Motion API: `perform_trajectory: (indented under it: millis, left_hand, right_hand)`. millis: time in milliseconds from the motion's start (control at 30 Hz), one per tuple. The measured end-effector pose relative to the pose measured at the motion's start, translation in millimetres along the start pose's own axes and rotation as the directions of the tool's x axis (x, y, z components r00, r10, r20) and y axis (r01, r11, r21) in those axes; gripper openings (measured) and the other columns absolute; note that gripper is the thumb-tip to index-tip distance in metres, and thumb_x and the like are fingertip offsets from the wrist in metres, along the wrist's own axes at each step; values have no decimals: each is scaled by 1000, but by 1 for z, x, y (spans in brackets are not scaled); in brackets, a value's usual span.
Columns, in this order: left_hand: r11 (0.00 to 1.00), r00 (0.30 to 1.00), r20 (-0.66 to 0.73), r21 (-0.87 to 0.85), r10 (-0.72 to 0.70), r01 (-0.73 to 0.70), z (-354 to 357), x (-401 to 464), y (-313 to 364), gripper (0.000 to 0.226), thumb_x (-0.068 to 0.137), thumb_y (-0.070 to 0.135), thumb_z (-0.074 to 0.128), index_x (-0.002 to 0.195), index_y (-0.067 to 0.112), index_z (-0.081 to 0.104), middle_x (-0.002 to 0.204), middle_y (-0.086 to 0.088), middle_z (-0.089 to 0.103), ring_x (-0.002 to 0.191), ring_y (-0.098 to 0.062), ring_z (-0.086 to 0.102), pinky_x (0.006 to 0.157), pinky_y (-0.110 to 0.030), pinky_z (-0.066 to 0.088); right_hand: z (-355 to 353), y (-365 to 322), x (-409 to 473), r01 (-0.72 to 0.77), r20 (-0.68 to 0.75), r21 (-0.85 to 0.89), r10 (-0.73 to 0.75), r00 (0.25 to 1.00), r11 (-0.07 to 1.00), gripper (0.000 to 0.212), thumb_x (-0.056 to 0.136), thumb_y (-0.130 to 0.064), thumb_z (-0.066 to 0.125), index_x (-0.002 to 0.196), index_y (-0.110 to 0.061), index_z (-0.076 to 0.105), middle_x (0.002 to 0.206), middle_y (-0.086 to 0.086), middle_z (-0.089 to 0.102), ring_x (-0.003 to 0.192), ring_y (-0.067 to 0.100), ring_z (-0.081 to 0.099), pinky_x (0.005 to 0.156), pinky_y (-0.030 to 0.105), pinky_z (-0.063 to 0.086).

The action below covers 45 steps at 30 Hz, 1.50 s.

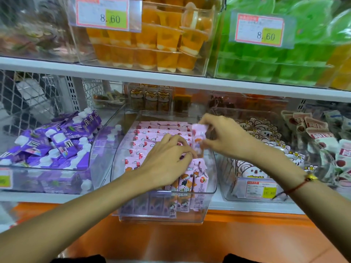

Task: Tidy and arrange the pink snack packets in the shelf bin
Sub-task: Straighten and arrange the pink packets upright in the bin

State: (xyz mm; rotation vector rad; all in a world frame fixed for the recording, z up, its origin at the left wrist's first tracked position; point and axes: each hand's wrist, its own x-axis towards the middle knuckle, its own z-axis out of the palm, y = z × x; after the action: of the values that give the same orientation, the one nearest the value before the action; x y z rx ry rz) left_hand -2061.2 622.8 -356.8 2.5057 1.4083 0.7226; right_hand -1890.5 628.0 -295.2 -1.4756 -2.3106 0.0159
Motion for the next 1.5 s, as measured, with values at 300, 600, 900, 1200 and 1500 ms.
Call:
perform_trajectory:
  millis: [300,600,900,1200,1500]
  left_hand:
    - [997,999,-52,-77,-16,12,-11,17,0,18,89,25,57,98,33,70,91,11,54,103,-14,41,80,-31,41]
    - [993,942,335,111,8,-48,-17,52,8,15,88,33,63,92,25,76,91,4,73,90,-15,61,81,-33,51]
    - [974,973,-229,-227,-37,-17,-21,30,22,26,101,25,40,103,7,59,99,-5,64,89,-18,59,82,-38,51]
    - [682,873,-423,-715,-243,-156,-49,-5,36,12,100,19,46,97,24,57,95,0,65,90,-11,62,90,-37,53]
    - [731,950,-262,-680,-171,-56,-17,-27,28,39,77,19,69,109,29,49,112,13,54,96,4,53,73,-15,46]
  right_hand:
    - [15,1,-16,-81,-3,-113,81,997,990,31,91,-29,56,121,-21,63,133,4,50,123,22,45,99,38,42]
    - [32,2,-61,-281,-27,272,299,954,921,24,97,-36,45,110,-23,60,87,-6,66,75,17,66,76,40,52]
    - [22,-5,-58,-196,-238,377,299,924,905,28,94,-28,53,119,-18,58,88,-10,59,78,6,57,73,29,46]
    - [18,-44,-46,22,-207,596,127,970,802,32,93,-30,58,125,-24,58,110,-9,66,100,10,62,90,41,50]
    - [19,-42,-42,-99,-72,937,463,884,335,26,82,-17,72,103,-9,60,90,7,73,79,14,71,74,28,59]
